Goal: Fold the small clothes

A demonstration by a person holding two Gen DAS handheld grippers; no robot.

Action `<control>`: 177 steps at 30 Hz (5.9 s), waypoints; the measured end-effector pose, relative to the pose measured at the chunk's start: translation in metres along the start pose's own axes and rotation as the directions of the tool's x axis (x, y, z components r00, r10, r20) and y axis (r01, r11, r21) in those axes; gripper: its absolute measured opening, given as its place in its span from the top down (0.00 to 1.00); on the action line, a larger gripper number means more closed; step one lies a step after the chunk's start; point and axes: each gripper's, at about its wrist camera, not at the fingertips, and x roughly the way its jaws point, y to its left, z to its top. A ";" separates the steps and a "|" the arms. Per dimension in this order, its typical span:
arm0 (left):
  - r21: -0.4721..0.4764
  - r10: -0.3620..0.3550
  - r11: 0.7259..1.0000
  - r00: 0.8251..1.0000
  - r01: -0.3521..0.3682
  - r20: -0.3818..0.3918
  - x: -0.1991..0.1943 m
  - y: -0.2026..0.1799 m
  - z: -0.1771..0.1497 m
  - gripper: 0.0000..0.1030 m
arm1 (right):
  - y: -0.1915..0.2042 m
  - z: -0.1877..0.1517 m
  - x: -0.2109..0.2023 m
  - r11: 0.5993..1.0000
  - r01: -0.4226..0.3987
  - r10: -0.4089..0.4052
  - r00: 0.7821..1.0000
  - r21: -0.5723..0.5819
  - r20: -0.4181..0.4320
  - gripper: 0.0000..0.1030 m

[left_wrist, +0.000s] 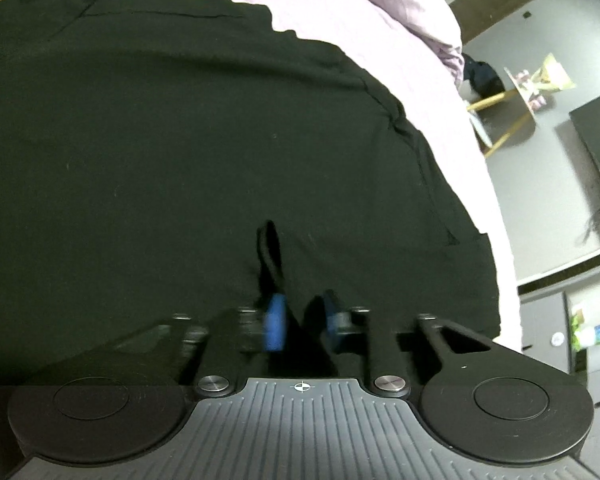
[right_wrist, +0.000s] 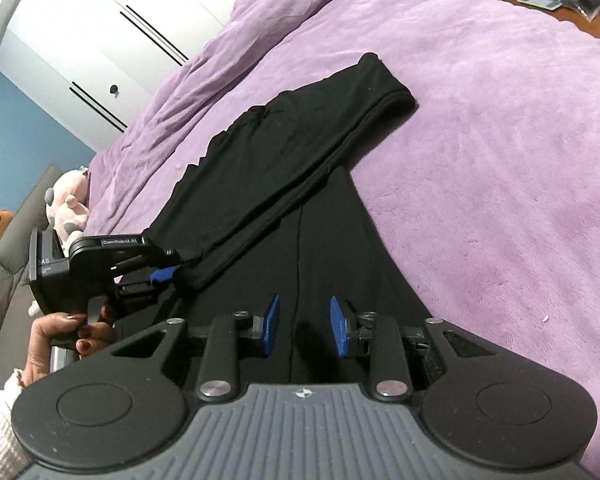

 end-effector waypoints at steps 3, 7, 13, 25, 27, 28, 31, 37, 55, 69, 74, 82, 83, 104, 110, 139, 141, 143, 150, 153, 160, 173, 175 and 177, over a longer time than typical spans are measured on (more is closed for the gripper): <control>0.020 -0.014 1.000 1.000 0.013 0.008 -0.007 0.001 0.009 0.95 | 0.004 0.012 -0.001 0.998 0.048 -0.047 0.999 -0.032 0.013 0.74; 0.208 0.043 0.976 0.989 -0.071 0.140 -0.045 -0.008 0.023 0.95 | 0.013 0.034 -0.002 0.984 0.145 -0.142 0.989 -0.101 0.035 0.73; 0.337 0.368 0.807 0.859 -0.485 0.355 -0.068 0.020 0.043 0.95 | 0.021 0.068 0.032 0.948 0.264 -0.270 0.963 -0.178 -0.005 0.73; 0.149 0.234 0.949 0.940 -0.277 0.250 -0.057 0.077 0.058 0.94 | 0.030 0.137 0.115 0.966 0.210 -0.208 0.978 -0.152 0.028 0.47; 0.149 0.250 0.944 0.932 -0.295 0.264 -0.056 0.074 0.062 0.94 | 0.034 0.140 0.127 0.961 0.224 -0.221 0.975 -0.163 0.035 0.47; 0.158 0.255 0.939 0.926 -0.306 0.277 -0.054 0.072 0.066 0.94 | 0.036 0.143 0.133 0.958 0.230 -0.227 0.973 -0.171 0.037 0.47; 0.199 0.256 0.923 0.911 -0.330 0.323 -0.061 0.066 0.069 0.94 | 0.045 0.144 0.147 0.938 0.262 -0.259 0.965 -0.225 0.044 0.64; 0.275 0.257 0.875 0.863 -0.399 0.435 -0.070 0.055 0.071 0.94 | 0.054 0.140 0.137 0.920 0.286 -0.248 0.954 -0.267 0.168 0.95; 0.133 0.264 0.941 0.919 -0.312 0.294 -0.063 0.099 0.079 0.91 | 0.026 0.109 0.097 0.975 0.183 -0.175 0.982 -0.125 0.071 0.70; 0.126 0.209 0.960 0.941 -0.249 0.265 -0.065 0.095 0.076 0.95 | 0.028 0.112 0.104 0.985 0.159 -0.151 0.983 -0.064 0.109 0.94; 0.113 0.253 0.950 0.931 -0.290 0.263 -0.062 0.099 0.079 0.94 | 0.043 0.103 0.117 0.925 0.305 -0.283 0.951 -0.226 0.124 0.94; 0.164 0.330 0.911 0.908 -0.377 0.258 -0.056 0.091 0.071 0.80 | 0.084 0.100 0.117 0.844 0.418 -0.350 0.904 -0.336 0.247 0.88; 0.163 0.332 0.911 0.907 -0.380 0.257 -0.056 0.091 0.071 0.80 | 0.087 0.099 0.122 0.835 0.424 -0.354 0.902 -0.351 0.248 0.87; 0.170 0.354 0.899 0.898 -0.403 0.260 -0.055 0.092 0.066 0.76 | 0.100 0.102 0.109 0.803 0.478 -0.373 0.869 -0.357 0.324 0.68; 0.161 0.347 0.904 0.899 -0.397 0.267 -0.057 0.092 0.062 0.70 | 0.098 0.093 0.163 0.758 0.437 -0.407 0.897 -0.484 0.174 0.68; -0.744 0.424 0.659 0.761 0.112 0.490 -0.265 0.421 0.023 0.91 | 0.097 0.012 0.081 0.952 0.267 -0.266 0.964 -0.148 0.027 0.67; -0.755 0.392 0.630 0.764 0.183 0.513 -0.264 0.432 0.016 0.94 | 0.100 0.011 0.083 0.949 0.271 -0.270 0.962 -0.158 0.028 0.67; -0.753 0.372 0.621 0.762 0.220 0.530 -0.267 0.438 0.009 0.95 | 0.100 0.012 0.083 0.950 0.267 -0.266 0.964 -0.160 0.031 0.67; -0.566 0.366 0.824 0.736 0.029 0.570 -0.286 0.374 0.040 0.95 | 0.090 0.014 0.076 0.965 0.223 -0.221 0.975 -0.136 0.035 0.68; -0.381 0.272 0.924 0.750 -0.029 0.603 -0.280 0.309 0.060 0.96 | 0.085 0.014 0.069 0.971 0.206 -0.202 0.978 -0.119 0.044 0.68; 0.172 -0.159 0.981 0.863 0.085 0.480 -0.197 0.121 0.047 0.91 | 0.079 0.017 0.054 0.979 0.160 -0.154 0.986 -0.123 0.059 0.68; 0.015 0.137 0.989 0.939 -0.149 0.316 -0.131 0.129 -0.027 0.47 | 0.120 0.056 0.130 0.990 -0.082 0.073 0.994 -0.118 -0.082 0.54; -0.004 0.149 0.987 0.926 -0.158 0.346 -0.139 0.137 -0.027 0.44 | 0.134 0.062 0.152 0.987 -0.095 0.083 0.992 -0.130 -0.092 0.52; -0.026 0.203 0.978 0.905 -0.209 0.375 -0.145 0.141 -0.021 0.42 | 0.149 0.067 0.173 0.985 -0.087 0.071 0.991 -0.147 -0.110 0.52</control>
